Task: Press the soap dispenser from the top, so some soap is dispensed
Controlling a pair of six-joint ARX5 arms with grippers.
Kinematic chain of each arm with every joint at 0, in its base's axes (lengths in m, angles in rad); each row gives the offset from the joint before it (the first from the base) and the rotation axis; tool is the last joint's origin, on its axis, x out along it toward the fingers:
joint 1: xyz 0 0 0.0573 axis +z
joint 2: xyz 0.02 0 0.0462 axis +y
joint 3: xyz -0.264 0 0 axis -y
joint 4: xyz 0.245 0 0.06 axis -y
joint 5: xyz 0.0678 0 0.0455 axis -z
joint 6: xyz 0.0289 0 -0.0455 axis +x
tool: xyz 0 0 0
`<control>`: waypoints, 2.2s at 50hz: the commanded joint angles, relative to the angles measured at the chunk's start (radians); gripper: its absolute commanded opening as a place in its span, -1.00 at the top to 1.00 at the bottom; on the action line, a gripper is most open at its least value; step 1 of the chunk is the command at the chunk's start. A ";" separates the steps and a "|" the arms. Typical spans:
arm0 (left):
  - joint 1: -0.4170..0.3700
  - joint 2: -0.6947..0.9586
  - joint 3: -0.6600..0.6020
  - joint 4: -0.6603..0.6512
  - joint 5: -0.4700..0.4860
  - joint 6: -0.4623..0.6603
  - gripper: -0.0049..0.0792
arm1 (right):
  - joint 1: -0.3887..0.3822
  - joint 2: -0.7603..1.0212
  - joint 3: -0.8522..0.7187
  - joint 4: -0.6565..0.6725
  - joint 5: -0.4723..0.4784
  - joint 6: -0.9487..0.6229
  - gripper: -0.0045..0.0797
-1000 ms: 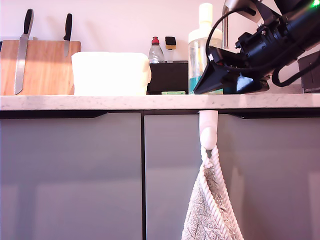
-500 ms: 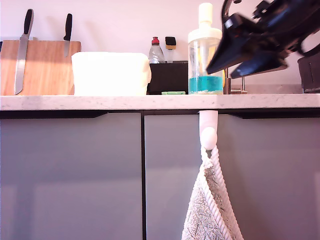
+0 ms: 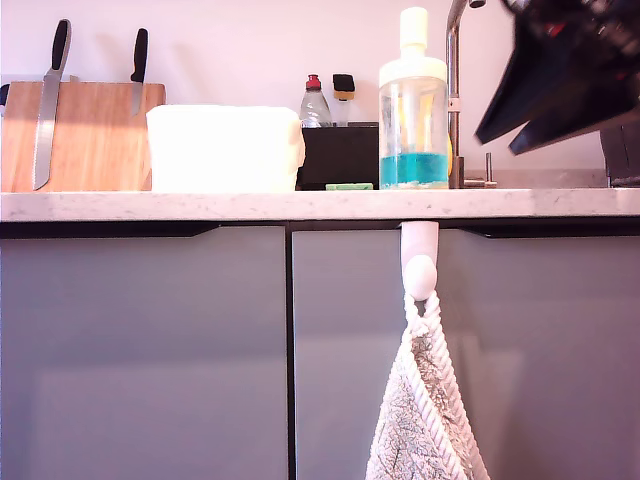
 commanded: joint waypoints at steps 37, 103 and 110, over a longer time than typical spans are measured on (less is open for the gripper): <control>0.167 -0.382 -0.669 0.434 -0.085 -0.107 0.94 | -0.270 -0.249 0.010 -0.055 0.255 -0.058 0.67; 0.202 -1.058 -1.282 0.708 -0.369 -0.317 0.94 | -0.448 -0.812 -0.436 0.164 0.102 0.047 0.67; 0.202 -1.135 -1.322 0.659 -0.389 -0.316 0.94 | -0.441 -0.890 -0.487 0.124 0.105 0.053 0.67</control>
